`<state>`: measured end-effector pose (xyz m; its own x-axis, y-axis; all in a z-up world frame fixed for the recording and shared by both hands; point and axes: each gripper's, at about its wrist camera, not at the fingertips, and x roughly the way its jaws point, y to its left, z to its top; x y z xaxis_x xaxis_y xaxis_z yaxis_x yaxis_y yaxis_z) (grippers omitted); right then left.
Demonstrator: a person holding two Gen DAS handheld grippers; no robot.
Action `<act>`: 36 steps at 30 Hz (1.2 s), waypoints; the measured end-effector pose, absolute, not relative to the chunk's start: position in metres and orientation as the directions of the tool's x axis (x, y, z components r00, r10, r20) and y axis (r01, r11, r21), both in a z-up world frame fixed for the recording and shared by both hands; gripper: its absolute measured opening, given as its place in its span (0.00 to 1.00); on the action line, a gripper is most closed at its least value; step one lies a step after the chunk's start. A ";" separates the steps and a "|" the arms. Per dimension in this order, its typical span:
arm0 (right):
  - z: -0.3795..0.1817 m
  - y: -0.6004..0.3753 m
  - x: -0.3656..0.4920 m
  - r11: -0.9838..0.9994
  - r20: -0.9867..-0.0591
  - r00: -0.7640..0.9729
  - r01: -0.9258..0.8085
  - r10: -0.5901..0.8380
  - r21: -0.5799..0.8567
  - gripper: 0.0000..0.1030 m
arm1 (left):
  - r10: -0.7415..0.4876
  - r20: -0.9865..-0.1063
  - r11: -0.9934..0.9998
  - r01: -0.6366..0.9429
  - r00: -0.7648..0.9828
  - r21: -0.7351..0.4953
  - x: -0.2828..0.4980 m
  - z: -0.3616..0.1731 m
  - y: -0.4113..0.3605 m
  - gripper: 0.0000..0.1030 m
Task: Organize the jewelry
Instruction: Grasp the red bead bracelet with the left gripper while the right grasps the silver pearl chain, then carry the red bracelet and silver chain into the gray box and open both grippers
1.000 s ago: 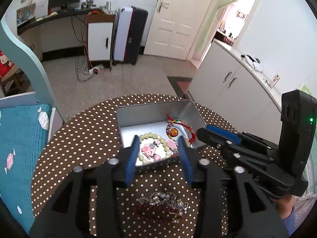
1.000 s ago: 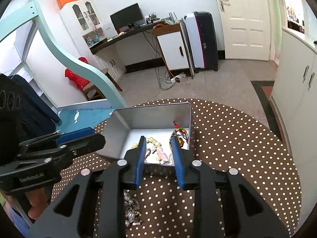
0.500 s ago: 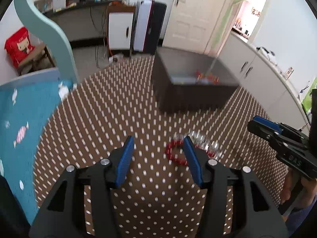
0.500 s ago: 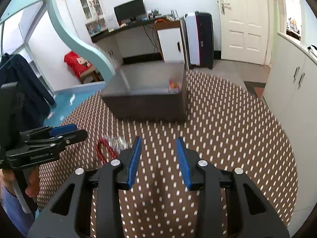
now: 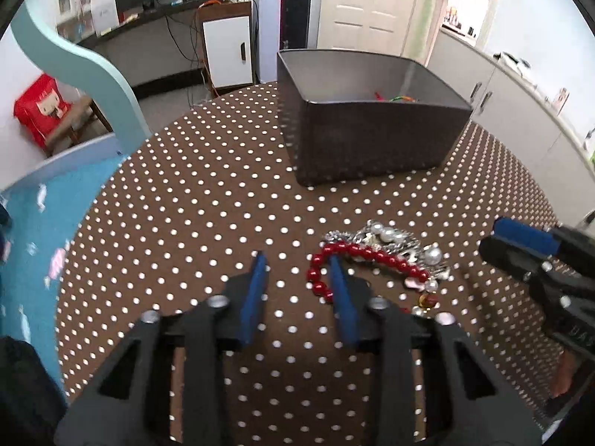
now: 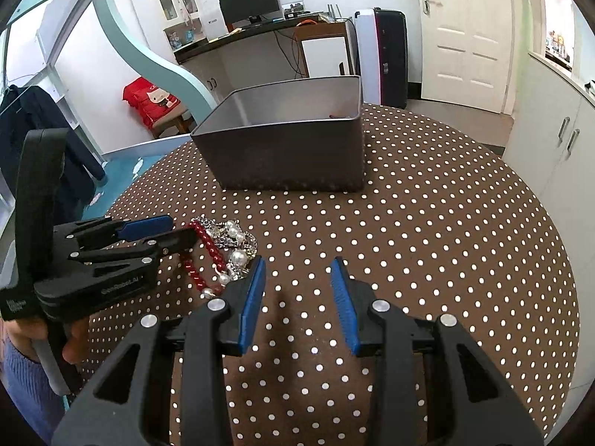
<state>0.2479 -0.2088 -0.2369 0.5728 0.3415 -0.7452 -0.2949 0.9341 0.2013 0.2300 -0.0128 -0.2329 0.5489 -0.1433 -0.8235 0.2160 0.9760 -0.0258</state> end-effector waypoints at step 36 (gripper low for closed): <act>-0.182 -0.191 0.258 0.881 -0.662 0.589 -0.384 0.464 0.276 0.10 | -0.384 -0.696 0.920 0.316 0.607 -0.232 0.210 -0.147 0.023 0.08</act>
